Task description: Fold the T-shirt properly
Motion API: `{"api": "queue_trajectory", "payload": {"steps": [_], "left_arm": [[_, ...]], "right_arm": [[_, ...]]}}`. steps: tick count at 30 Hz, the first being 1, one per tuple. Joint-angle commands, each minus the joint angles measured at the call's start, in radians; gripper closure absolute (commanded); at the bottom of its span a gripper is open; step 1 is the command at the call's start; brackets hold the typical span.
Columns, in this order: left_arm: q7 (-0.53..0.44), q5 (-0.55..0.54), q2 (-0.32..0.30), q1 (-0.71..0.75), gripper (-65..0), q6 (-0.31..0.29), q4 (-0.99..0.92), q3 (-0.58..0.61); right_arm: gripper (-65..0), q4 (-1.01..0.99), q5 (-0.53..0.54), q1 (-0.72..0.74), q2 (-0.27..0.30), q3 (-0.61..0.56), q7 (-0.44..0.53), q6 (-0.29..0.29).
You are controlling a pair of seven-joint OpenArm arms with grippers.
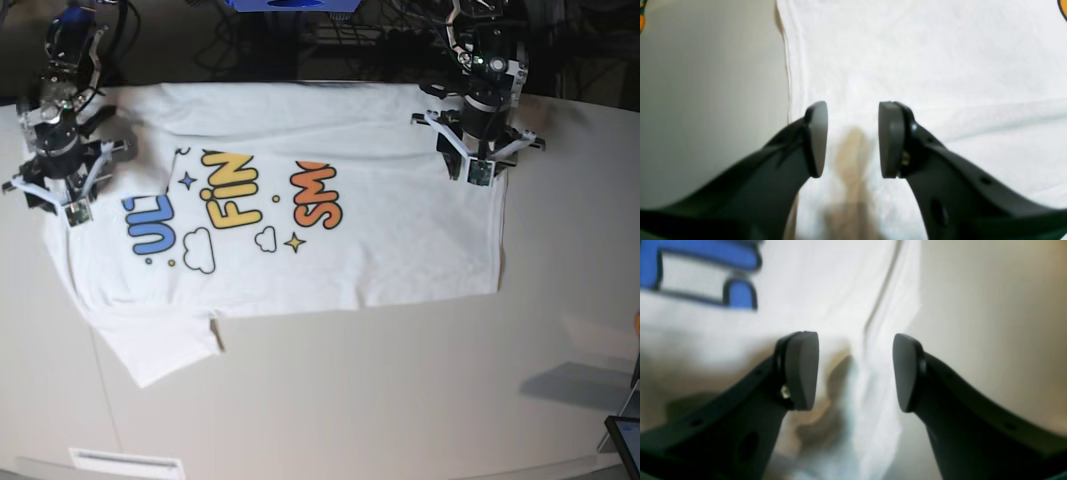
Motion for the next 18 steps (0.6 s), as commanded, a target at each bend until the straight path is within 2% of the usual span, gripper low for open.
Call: {"api": "queue_trajectory", "payload": {"steps": [1, 2, 4, 6, 7, 14, 18], "left_arm": [[0.011, 0.003, -0.006, -0.026, -25.4, 0.009, 0.022, -0.024], [0.041, 0.003, -0.006, -0.05, -25.4, 0.009, 0.022, -0.038], [0.066, 0.003, -0.009, -0.095, -25.4, 0.003, 0.022, -0.07], [0.071, 0.005, -0.041, -0.139, -25.4, 0.003, 0.02, -0.092], [0.071, 0.005, -0.064, -0.164, -25.4, 0.003, 0.015, -0.095], [0.069, 0.005, -0.171, -0.265, -25.4, 0.003, 0.006, -0.096], [0.066, -0.003, -0.19, -0.316, -25.4, 0.003, -0.011, -0.092]], "right_arm": [[-34.1, 0.029, -0.007, 0.042, 0.033, 0.003, -0.004, -0.011], [-34.1, 0.029, -0.007, 0.086, 0.046, -0.006, -0.029, 0.009], [-34.1, 0.024, -0.007, 0.175, 0.08, -0.009, -0.083, 0.097], [-34.1, 0.007, -0.005, 0.276, 0.096, -0.007, -0.132, 0.194], [-34.1, -0.017, -0.007, 0.329, 0.1, -0.009, -0.146, 0.216], [-34.1, -0.409, -0.005, 0.623, 0.165, -0.079, -0.141, 0.216], [-34.1, -0.594, -0.005, 0.732, 0.169, -0.107, -0.043, 0.216]]}}
